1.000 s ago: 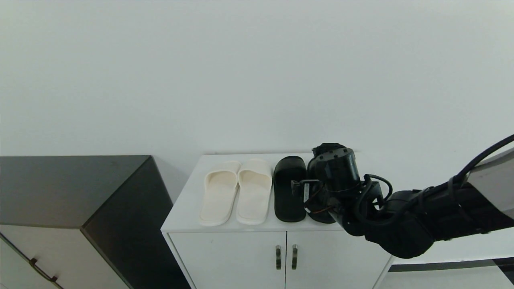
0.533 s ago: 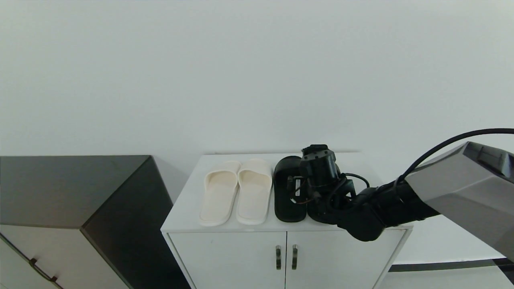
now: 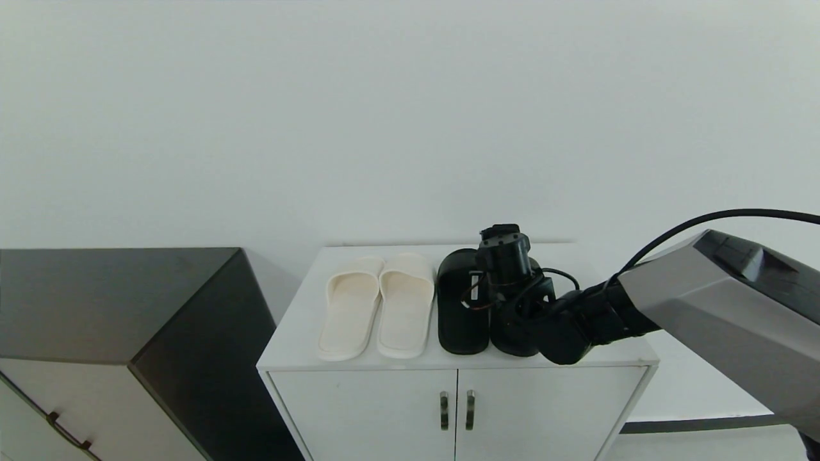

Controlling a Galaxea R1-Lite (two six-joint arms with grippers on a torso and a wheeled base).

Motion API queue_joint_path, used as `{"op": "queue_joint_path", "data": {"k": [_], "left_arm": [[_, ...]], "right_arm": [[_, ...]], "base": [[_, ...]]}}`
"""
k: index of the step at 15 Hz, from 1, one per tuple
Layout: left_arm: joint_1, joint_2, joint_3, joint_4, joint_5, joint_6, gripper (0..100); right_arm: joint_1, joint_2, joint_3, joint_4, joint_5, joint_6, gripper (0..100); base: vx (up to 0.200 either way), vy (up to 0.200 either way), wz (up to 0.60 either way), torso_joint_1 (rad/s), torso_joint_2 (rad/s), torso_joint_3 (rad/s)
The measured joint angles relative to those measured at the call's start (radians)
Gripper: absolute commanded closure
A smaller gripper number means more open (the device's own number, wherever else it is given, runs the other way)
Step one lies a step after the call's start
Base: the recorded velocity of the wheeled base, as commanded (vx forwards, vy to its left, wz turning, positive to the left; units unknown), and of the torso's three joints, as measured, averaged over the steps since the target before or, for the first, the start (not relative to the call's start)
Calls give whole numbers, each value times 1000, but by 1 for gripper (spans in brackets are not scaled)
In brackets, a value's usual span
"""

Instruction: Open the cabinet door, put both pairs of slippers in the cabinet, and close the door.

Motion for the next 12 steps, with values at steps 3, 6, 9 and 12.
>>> {"op": "queue_joint_path", "data": {"k": [3, 6, 9, 12], "left_arm": [[0, 0, 0, 0, 0, 0, 100], [0, 0, 0, 0, 0, 0, 100], [0, 0, 0, -1, -1, 7, 100], [0, 0, 0, -1, -12, 9, 100]], "right_arm": [[0, 2, -4, -1, -37, 0, 100], [8, -11, -2, 3, -39, -1, 100], [19, -73, 54, 4, -31, -12, 100], [58, -230, 227, 1, 52, -29, 100]], "base": [[0, 0, 0, 0, 0, 0], [0, 0, 0, 0, 0, 0], [0, 0, 0, 0, 0, 0], [0, 0, 0, 0, 0, 0]]}}
